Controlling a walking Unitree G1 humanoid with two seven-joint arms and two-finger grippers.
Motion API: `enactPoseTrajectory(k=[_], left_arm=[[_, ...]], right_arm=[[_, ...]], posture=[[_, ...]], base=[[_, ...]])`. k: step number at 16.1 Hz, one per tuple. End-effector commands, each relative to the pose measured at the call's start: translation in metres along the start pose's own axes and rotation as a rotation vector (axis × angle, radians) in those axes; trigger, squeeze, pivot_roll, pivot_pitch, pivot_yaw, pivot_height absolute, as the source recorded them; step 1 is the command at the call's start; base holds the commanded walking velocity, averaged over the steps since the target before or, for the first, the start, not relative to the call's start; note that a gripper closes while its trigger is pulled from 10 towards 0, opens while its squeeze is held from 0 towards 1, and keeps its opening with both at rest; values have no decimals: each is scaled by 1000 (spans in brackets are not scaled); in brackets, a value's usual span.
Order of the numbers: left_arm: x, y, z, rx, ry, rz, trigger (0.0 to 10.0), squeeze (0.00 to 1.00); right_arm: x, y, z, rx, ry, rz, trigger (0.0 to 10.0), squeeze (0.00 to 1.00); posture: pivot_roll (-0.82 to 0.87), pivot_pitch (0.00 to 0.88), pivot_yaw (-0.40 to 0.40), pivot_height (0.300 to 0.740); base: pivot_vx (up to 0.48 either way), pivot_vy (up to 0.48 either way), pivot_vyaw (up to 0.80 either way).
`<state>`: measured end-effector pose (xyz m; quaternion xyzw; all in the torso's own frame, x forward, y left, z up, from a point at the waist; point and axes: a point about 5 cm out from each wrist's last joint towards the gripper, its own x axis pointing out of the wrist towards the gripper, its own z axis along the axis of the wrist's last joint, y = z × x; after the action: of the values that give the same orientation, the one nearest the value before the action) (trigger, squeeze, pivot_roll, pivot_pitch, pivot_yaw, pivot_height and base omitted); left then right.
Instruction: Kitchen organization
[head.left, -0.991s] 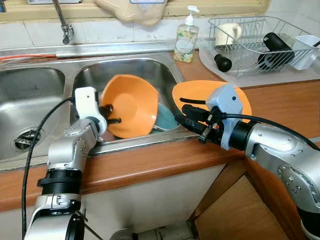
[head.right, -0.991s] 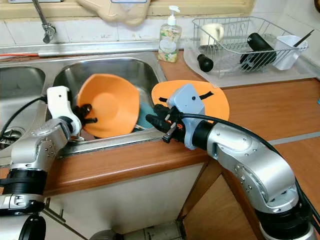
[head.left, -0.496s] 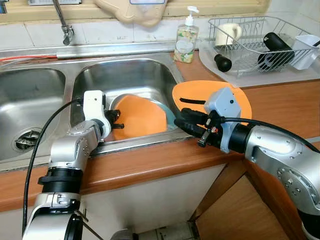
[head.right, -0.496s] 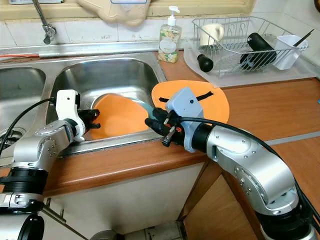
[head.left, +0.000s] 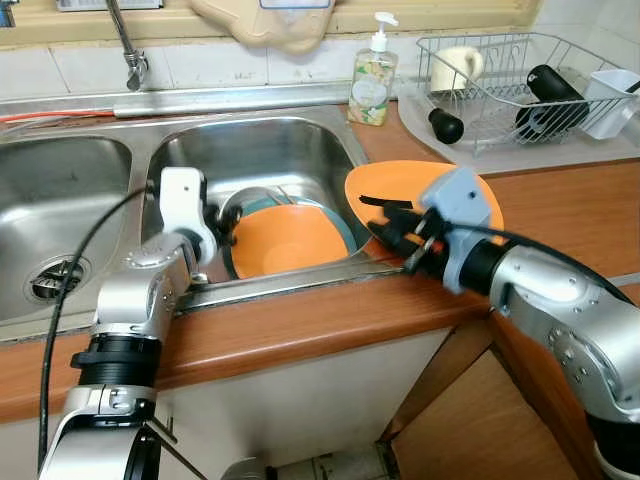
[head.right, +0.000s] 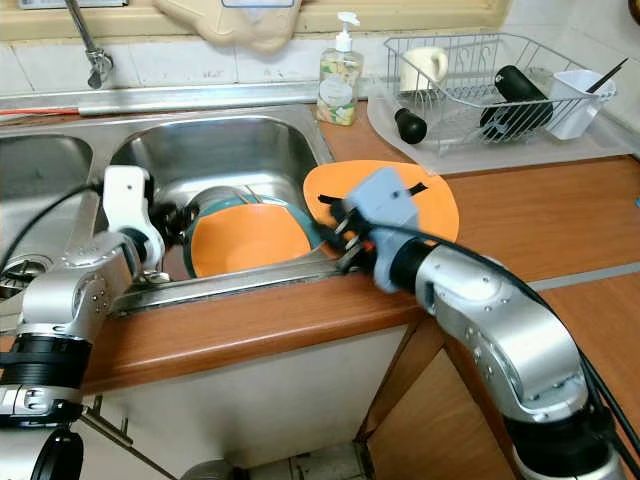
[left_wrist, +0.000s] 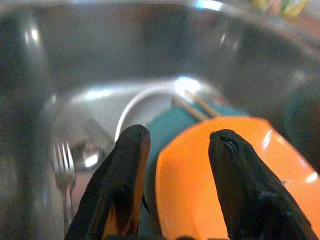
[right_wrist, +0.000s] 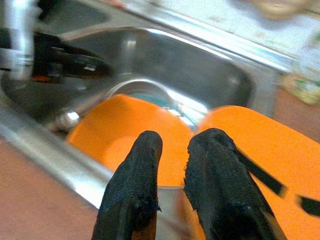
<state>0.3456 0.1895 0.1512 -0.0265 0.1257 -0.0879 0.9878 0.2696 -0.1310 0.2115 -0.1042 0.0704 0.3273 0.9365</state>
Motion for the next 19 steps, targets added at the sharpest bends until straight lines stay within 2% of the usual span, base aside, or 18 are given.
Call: enactPoseTrajectory(k=[1,2,3,4,5,6,7,9,10,11,14,15,16,17,18,19], left_arm=[[-4,-1,13,64,-81,-18,10000,1000],[-5,-1,15,83,-101,-23,10000,1000],[-7,-1,18,113,-126,-30,10000,1000],[-9,-2,21,128,-150,-40,10000,914],[-12,-4,25,140,-189,-67,10000,369],[-16,-10,28,138,-221,-130,10000,0],[-17,-12,28,136,-226,-146,10000,0],[-19,-24,26,41,-228,-231,10000,0],[-17,-29,26,28,-222,-249,10000,616],[-16,-32,26,22,-219,-267,10000,1000],[-12,-52,25,-3,-200,-368,10000,1000],[-8,-60,25,-44,-179,-392,10000,0],[-4,-64,24,-89,-161,-394,10000,0],[4,-65,25,-214,-142,-363,10000,0],[10,-66,25,-314,-119,-347,10000,0],[13,-66,24,-337,-107,-340,10000,0]], right_arm=[[-4,-24,-4,69,-6,-168,10000,0],[-6,-32,-6,105,-6,-215,10000,204],[-9,-43,-9,150,-11,-282,10000,851],[-12,-52,-12,185,-12,-340,10000,1000],[-17,-64,-16,230,-12,-422,10000,1000],[-23,-78,-23,299,3,-512,10000,1000],[-24,-81,-24,314,8,-527,10000,1000],[-27,-95,-40,456,77,-600,10000,1000],[-28,-102,-45,502,86,-627,10000,1000],[-28,-105,-47,525,91,-633,10000,1000],[-25,-112,-56,595,114,-609,10000,1000],[-21,-112,-59,618,123,-577,10000,1000],[-18,-112,-60,636,127,-556,10000,553],[-14,-110,-60,658,118,-515,10000,0],[-10,-109,-60,671,113,-494,10000,0],[-8,-108,-60,669,118,-487,10000,0]], posture=[[-84,0,39,740],[-83,0,40,740],[-83,0,40,740],[-83,0,38,740],[-83,0,38,740],[-86,0,36,740],[-86,0,36,740],[-92,0,36,740],[-93,0,35,740],[-93,0,34,740],[-93,0,33,740],[-92,0,31,740],[-92,0,31,740],[-96,0,34,740],[-98,0,36,740],[-98,0,36,740]], base=[[0,0,0],[0,0,0],[0,0,0],[0,0,0],[0,0,0],[0,0,0],[0,0,0],[0,0,0],[0,0,0],[0,0,0],[0,0,0],[0,0,0],[0,0,0],[0,0,0],[0,0,0],[0,0,0]])
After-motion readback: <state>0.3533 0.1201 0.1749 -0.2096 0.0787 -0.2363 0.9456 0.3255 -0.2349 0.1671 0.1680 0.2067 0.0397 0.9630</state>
